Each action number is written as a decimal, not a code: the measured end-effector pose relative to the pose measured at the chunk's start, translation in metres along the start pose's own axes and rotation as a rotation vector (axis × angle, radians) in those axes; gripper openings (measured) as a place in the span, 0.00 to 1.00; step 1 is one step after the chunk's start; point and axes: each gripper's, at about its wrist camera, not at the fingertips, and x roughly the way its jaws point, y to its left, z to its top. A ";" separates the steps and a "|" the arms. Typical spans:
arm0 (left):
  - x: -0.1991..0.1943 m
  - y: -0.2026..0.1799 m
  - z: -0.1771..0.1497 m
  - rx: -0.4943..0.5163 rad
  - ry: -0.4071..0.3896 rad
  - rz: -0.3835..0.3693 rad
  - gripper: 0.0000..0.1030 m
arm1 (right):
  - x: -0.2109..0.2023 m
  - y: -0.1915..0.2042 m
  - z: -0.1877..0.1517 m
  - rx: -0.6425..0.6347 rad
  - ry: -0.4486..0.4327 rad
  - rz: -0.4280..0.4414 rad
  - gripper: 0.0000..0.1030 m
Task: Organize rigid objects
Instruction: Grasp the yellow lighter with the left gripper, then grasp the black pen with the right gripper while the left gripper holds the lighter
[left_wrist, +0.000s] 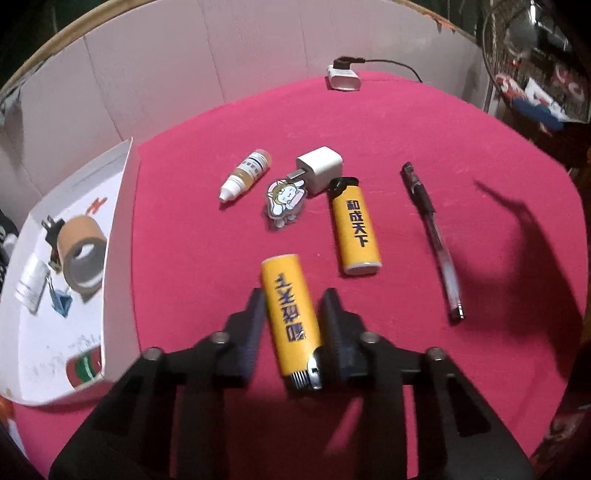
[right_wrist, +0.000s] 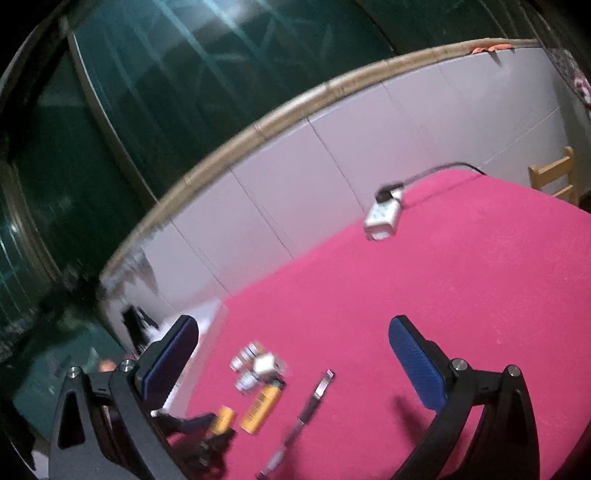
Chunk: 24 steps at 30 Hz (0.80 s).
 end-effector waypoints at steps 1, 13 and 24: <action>-0.001 0.000 -0.001 -0.006 -0.005 -0.003 0.23 | 0.003 0.003 -0.004 -0.028 0.031 -0.047 1.00; -0.014 0.020 -0.008 -0.119 -0.072 -0.056 0.23 | 0.053 0.048 -0.060 -0.327 0.310 -0.242 0.94; -0.031 0.038 -0.011 -0.165 -0.136 -0.064 0.23 | 0.084 0.067 -0.084 -0.434 0.412 -0.264 0.50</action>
